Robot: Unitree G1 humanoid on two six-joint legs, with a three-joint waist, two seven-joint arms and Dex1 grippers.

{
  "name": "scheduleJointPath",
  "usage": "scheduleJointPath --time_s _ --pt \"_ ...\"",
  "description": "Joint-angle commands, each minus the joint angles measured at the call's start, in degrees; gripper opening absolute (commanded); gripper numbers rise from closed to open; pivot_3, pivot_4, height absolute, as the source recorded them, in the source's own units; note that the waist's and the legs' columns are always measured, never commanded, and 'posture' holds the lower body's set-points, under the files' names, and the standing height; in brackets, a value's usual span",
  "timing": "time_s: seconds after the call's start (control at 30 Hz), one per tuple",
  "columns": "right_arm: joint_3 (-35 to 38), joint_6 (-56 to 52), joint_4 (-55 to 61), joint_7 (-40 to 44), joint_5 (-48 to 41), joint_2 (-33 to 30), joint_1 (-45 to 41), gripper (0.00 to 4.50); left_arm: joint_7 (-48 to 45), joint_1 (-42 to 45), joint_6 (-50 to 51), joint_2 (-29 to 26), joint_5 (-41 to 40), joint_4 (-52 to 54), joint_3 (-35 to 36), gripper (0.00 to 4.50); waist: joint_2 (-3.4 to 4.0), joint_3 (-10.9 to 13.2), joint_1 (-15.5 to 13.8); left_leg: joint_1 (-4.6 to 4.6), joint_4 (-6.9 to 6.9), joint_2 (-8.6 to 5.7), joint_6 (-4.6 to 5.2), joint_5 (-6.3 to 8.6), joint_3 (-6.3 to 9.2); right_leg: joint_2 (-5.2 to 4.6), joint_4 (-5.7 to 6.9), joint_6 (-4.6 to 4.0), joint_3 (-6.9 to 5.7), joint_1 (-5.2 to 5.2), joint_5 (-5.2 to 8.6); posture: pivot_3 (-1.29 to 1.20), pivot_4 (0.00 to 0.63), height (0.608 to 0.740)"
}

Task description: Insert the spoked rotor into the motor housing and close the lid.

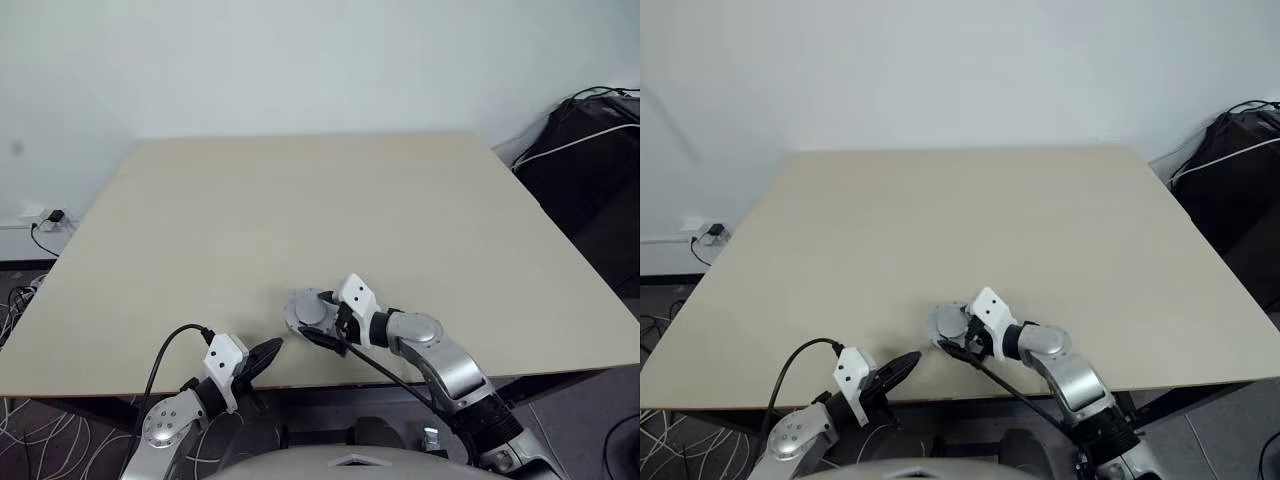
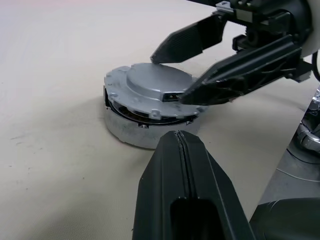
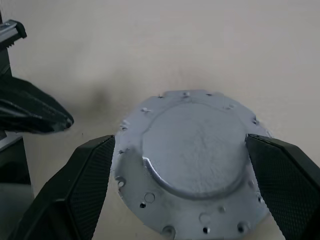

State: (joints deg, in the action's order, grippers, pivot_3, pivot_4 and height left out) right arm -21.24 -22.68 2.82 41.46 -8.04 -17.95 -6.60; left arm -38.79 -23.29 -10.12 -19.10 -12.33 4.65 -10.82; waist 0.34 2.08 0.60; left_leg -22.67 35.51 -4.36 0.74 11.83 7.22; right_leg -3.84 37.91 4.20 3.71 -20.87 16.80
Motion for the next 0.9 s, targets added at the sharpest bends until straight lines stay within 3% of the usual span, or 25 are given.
scheduleJointPath --time_s 0.03,0.3,0.4,0.47,0.5,0.9 --pt "-0.2 1.6 -1.4 0.5 0.6 0.7 -2.2 4.45 0.2 0.1 -0.2 0.2 -0.7 2.3 0.4 0.00 0.00 0.0 0.0 0.00 0.00 0.00 0.00 0.00 0.00 0.02 0.00 0.00 0.00 0.00 0.00 0.00 0.000 0.740" --pt "-0.5 1.7 -4.9 1.0 1.5 1.3 -3.9 4.45 0.5 -0.1 -0.3 0.6 -0.5 2.5 0.5 0.00 0.01 0.0 0.0 0.00 0.00 0.00 0.00 0.00 0.00 0.16 0.01 0.00 0.00 0.00 -0.01 0.00 0.000 0.740" --pt "0.2 1.4 -4.7 0.8 0.8 1.8 -3.8 3.91 0.5 -0.2 -0.2 0.7 -0.5 2.5 0.6 0.00 0.01 0.0 0.0 0.00 0.00 0.00 0.00 0.00 0.01 0.17 0.01 0.00 0.00 0.00 -0.01 0.00 0.000 0.740" --pt "0.8 1.2 -4.2 0.5 0.2 2.2 -3.6 3.25 0.5 -0.2 -0.2 0.7 -0.5 2.5 0.5 0.00 0.01 0.0 0.0 0.00 0.00 0.00 0.00 0.00 0.00 0.17 0.01 0.00 0.00 0.00 -0.01 0.00 0.000 0.740" --pt "1.2 1.1 -4.0 0.2 0.0 2.4 -3.5 3.20 0.5 -0.2 -0.1 0.7 -0.5 2.5 0.5 0.00 0.01 0.0 0.0 0.00 0.00 0.00 0.00 0.00 0.00 0.18 0.01 0.00 0.00 -0.01 -0.01 0.00 0.000 0.740" --pt "0.2 0.5 -2.7 -2.8 1.8 3.8 -2.6 3.20 0.4 -0.3 0.0 0.9 -0.5 2.4 0.2 0.00 0.02 0.0 0.0 0.00 0.00 0.00 0.00 0.00 0.00 0.20 0.02 0.00 0.01 -0.01 -0.01 0.00 0.000 0.740"
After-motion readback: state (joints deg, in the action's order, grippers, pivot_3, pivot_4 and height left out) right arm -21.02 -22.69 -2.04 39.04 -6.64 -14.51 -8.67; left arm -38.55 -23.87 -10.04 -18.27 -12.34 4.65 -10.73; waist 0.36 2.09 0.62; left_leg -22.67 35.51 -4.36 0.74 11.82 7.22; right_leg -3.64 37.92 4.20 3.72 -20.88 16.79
